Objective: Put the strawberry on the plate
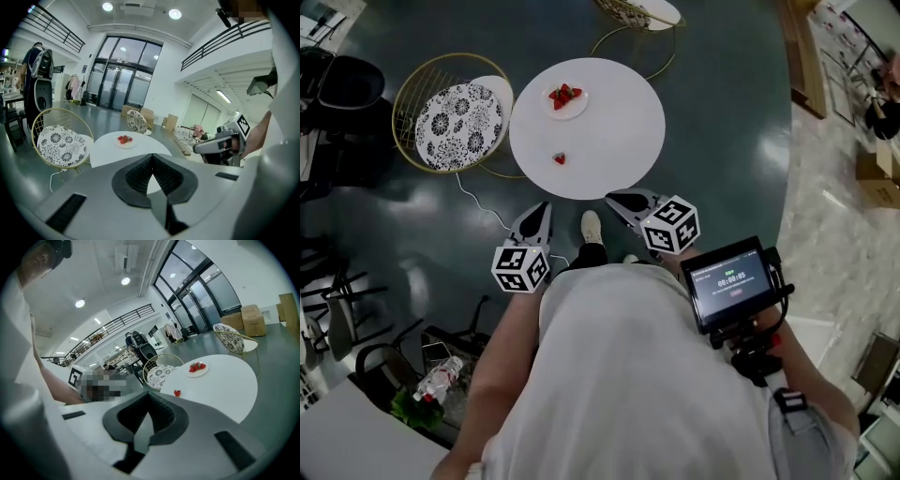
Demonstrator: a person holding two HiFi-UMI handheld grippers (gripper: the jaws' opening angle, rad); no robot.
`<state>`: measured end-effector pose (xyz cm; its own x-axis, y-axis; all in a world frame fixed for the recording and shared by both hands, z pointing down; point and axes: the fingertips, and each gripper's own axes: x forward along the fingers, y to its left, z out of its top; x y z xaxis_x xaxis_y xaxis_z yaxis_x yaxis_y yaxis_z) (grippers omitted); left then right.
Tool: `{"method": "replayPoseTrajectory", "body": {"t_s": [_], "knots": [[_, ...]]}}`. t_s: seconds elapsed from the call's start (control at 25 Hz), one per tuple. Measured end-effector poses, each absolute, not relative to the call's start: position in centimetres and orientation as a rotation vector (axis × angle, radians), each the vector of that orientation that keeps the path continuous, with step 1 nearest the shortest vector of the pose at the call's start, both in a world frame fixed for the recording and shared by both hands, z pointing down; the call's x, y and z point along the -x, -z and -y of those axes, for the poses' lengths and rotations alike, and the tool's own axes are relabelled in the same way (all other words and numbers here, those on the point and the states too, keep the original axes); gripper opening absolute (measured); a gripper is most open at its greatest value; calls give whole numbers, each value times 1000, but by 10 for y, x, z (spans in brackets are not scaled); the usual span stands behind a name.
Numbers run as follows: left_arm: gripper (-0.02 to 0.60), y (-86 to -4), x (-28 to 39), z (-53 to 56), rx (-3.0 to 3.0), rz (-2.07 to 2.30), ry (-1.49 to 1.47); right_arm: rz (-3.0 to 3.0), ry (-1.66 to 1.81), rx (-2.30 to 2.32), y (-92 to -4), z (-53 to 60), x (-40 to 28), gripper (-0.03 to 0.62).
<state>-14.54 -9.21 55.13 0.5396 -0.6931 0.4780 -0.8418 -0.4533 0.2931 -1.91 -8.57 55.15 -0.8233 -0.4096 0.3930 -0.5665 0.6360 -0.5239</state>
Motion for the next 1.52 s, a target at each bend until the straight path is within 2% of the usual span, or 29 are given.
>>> {"method": "replayPoseTrajectory", "body": {"t_s": [0.44, 0.88, 1.16, 1.52], "knots": [[6, -569, 132, 82, -2293, 1167, -469, 2587, -984, -823, -557, 82, 11, 8], [6, -585, 125, 107, -2370, 1037, -667, 2560, -1003, -896, -542, 95, 10, 8], [8, -642, 139, 160, -2379, 944, -842, 2509, -1072, -923, -583, 144, 30, 8], [8, -681, 128, 172, -2436, 747, -1109, 2452, -1143, -1029, -597, 153, 27, 8]]}}
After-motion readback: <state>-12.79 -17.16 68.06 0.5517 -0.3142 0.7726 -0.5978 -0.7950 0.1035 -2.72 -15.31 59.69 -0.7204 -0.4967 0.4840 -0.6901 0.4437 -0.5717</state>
